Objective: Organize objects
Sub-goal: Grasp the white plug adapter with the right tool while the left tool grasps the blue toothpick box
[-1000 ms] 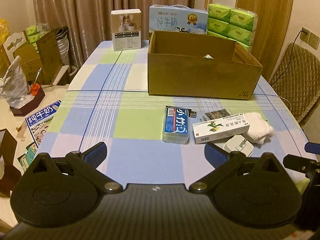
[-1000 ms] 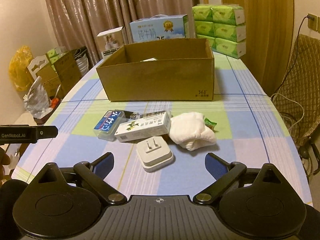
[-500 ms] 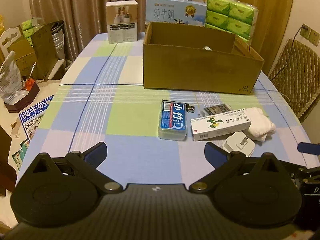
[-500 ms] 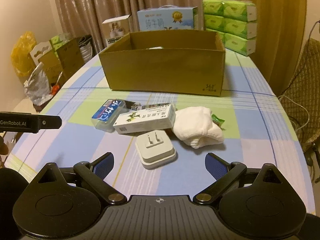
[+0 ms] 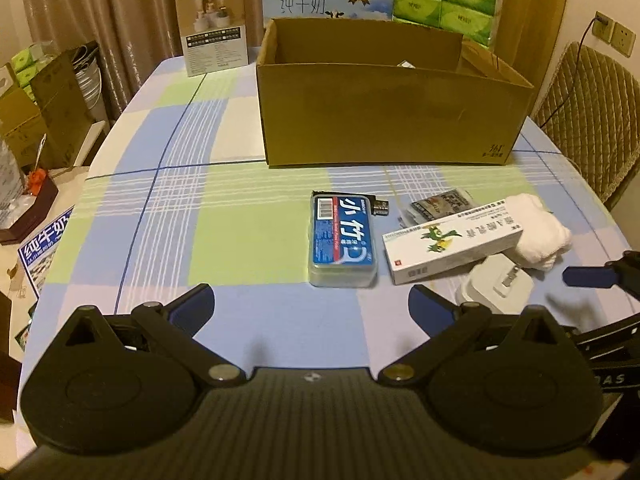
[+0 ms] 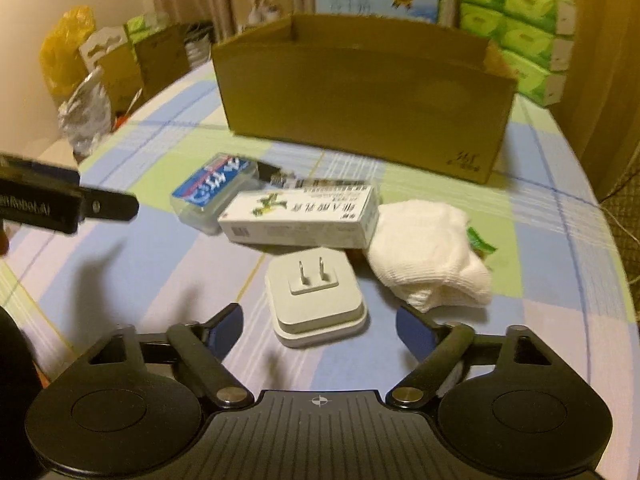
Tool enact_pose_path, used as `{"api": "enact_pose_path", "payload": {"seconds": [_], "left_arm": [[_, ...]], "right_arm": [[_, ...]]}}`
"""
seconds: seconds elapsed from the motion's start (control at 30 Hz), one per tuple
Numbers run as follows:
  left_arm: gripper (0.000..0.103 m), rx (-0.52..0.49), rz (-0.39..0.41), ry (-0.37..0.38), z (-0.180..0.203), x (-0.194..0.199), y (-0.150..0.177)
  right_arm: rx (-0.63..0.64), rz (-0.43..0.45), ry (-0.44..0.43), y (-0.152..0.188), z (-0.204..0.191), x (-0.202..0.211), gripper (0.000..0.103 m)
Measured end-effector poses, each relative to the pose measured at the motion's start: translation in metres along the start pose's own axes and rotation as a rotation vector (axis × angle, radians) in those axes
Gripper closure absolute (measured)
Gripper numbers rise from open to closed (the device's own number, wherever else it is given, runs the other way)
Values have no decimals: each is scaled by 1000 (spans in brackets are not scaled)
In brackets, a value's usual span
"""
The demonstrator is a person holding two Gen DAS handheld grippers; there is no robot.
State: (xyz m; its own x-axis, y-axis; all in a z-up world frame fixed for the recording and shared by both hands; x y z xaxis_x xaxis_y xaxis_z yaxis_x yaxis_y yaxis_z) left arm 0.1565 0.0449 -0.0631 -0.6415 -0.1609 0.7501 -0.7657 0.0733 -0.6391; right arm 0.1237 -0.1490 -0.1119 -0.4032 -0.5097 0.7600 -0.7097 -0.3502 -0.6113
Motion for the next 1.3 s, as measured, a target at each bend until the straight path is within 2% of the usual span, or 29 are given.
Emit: {"api": "enact_pose_path", "payload": {"seconds": [0.17,0.43,0.6,0.83,0.9,0.97,1.1,1.13,1.17,1.3], "left_arm": [[4,-30,-15,6,2,-20,-6],[6,-80,-26,26,11,-47,-15],[20,-102,-31,58,23,-66,-23],[21,-126,-3,75,38,-90,-36],[32,-132,6,72,39,-94,-40],[37,-146,-1,61,40,-99,-43],[39,-156,-18,78,40,-105,-41],[41,-160,-24,85,41,-106,-39],[48,-164,-33,91,41,-107,-37],[50,-160,-42,85,40,-100,-28]], "right_arm": [[30,-33,-6,-3,3,-20,28],[30,-46,-5,-8,12,-40,41],[5,-34,1,-10,15,-41,41],[-17,-20,1,-10,17,-39,41],[-20,-17,2,-9,17,-39,41],[-24,-15,1,-9,17,-39,41],[-30,-10,3,-9,17,-39,41],[-32,-10,2,-9,17,-39,41],[-35,-9,2,-9,18,-39,41],[-63,-6,7,-8,21,-36,41]]}}
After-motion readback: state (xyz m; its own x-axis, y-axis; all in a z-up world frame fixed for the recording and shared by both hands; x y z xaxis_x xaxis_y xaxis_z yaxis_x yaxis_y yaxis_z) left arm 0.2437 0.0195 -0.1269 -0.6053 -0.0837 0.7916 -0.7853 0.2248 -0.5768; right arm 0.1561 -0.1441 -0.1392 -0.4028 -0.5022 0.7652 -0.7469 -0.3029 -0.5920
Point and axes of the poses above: each gripper's, at about its wrist camera, not at the fingertips, and x roughly against the way its jaws point, z to its right, y to its underside, the point moved 3 cm from there along -x, roughly the way its jaws point, and after that the axes turned 12 degrees about -y, right-handed, at the moved point
